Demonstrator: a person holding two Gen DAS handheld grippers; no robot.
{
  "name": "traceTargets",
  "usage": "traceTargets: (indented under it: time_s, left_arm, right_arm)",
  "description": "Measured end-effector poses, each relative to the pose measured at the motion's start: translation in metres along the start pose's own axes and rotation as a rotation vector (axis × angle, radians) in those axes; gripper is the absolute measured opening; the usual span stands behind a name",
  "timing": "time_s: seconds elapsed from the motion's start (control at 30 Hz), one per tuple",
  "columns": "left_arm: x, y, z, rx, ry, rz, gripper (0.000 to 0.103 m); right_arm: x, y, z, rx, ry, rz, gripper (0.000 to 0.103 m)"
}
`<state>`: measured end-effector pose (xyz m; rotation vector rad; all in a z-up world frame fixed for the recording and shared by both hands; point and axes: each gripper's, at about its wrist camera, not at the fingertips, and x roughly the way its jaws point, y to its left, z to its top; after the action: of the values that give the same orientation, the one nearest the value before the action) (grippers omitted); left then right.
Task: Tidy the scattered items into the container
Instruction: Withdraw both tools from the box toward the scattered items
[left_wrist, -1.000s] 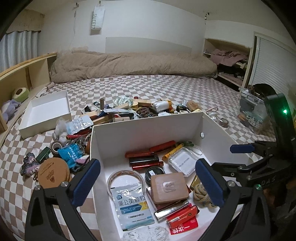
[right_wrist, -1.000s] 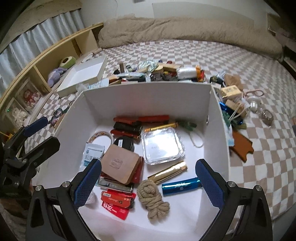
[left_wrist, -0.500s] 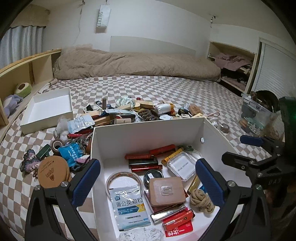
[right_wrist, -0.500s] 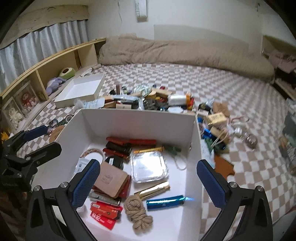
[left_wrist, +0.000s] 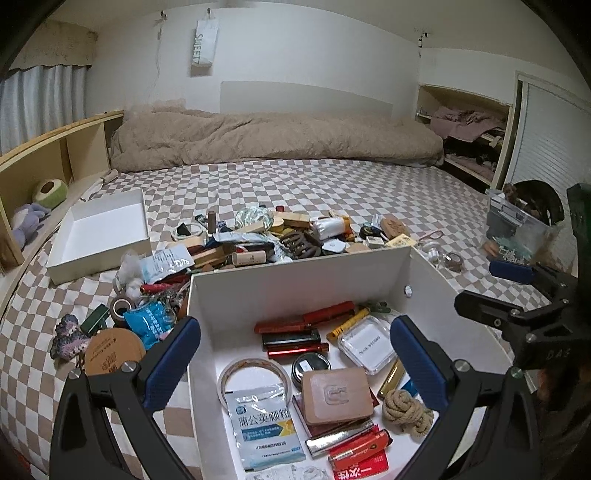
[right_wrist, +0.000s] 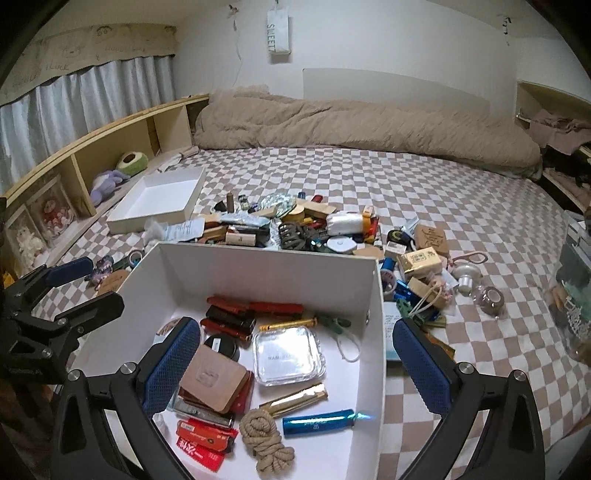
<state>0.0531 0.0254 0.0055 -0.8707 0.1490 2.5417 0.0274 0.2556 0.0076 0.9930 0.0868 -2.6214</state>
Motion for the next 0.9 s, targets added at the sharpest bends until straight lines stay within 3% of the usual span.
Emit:
traceTargets:
  time_s: [0.5, 0.9]
  left_arm:
    - [-0.014, 0.059, 0.032, -0.069, -0.108, 0.078, 0.103]
    - [-0.002, 0.123, 0.031, -0.143, -0.107, 0.168, 0.103]
  right_arm:
    - [-0.011, -0.053, 0.027, 0.082, -0.112, -0.066, 0.103]
    - [0.013, -0.110, 0.028, 0.148, -0.114, -0.164, 0.103]
